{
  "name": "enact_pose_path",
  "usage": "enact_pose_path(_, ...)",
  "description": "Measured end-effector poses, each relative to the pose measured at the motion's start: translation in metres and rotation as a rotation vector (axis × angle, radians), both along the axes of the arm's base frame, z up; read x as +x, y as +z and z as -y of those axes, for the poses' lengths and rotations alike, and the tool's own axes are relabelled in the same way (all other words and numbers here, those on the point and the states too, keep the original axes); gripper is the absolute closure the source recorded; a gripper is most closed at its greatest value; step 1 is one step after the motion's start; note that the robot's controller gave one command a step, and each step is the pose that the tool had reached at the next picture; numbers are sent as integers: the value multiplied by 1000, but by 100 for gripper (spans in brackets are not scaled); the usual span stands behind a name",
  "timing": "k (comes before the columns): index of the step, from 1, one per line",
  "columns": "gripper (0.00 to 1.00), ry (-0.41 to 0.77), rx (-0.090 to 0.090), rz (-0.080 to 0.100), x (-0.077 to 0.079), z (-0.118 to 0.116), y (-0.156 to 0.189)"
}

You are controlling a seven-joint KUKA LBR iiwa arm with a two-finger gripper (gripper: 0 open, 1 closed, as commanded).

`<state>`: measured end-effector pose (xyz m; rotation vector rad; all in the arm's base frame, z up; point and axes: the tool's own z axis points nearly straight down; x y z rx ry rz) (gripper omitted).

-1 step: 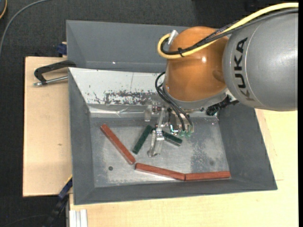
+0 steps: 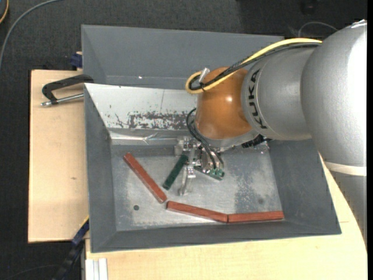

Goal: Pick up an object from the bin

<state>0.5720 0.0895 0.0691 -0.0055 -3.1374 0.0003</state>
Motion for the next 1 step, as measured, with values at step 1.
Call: enact_pose_path(1, 100, 1, 2, 5, 1, -1, 5)
